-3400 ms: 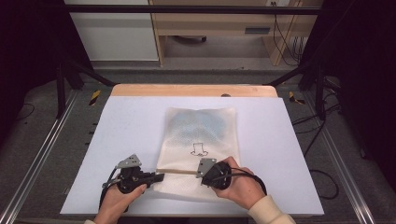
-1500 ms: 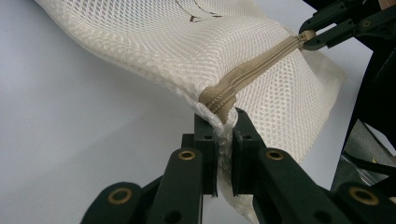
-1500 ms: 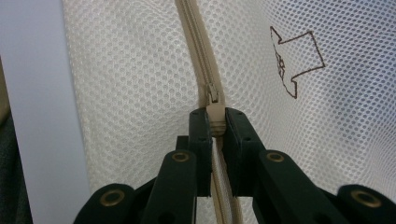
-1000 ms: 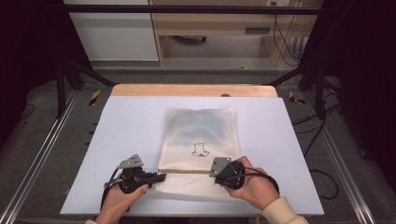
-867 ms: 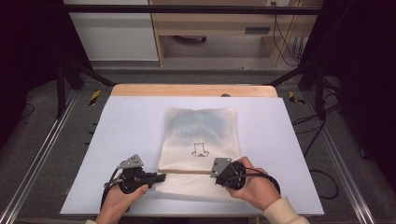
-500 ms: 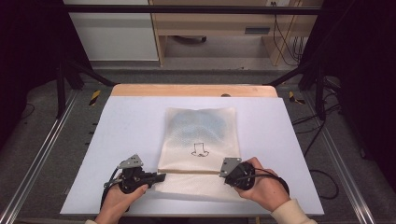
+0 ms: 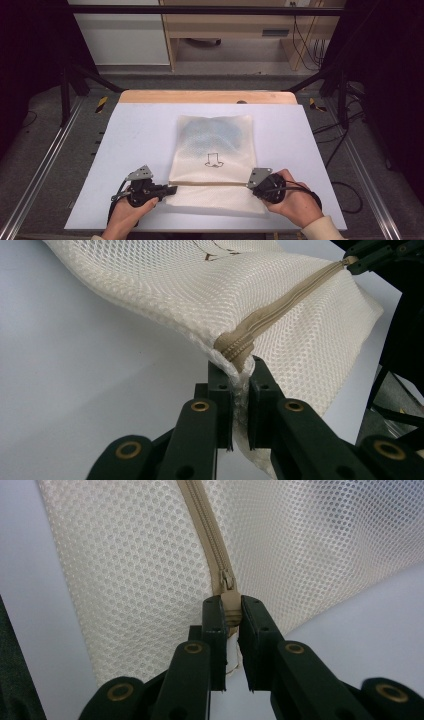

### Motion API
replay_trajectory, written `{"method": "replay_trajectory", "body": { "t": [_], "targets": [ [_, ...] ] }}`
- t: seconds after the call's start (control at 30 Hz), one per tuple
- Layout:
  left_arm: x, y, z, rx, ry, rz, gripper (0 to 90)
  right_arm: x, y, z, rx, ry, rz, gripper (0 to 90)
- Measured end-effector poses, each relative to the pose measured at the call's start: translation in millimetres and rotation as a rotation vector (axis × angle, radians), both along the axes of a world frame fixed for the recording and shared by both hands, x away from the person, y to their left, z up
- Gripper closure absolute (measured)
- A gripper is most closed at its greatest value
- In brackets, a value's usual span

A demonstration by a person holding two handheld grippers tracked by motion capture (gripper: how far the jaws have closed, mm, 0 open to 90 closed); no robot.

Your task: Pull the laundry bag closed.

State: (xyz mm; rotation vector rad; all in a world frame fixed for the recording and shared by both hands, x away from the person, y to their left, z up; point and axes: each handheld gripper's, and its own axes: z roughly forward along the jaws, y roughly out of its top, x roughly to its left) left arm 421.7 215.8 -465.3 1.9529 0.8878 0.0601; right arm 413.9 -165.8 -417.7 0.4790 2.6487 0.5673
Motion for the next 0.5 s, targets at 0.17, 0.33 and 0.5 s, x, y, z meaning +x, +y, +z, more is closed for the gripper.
{"method": "replay_trajectory", "body": {
  "t": [0.17, 0.33, 0.5],
  "targets": [
    [0.0, 0.1, -0.1, 0.001, 0.000, 0.001, 83.5, -0.5, -2.3, 1.0, 0.000, 0.002, -0.005, 82.0],
    [0.0, 0.6, 0.1, -0.003, 0.001, 0.003, 83.5, -0.2, -1.5, 0.4, -0.002, 0.007, -0.005, 82.0],
    [0.1, 0.5, 0.3, -0.003, 0.001, 0.003, 83.5, 0.4, -3.4, 1.3, -0.003, 0.004, 0.000, 82.0]
  ]
}}
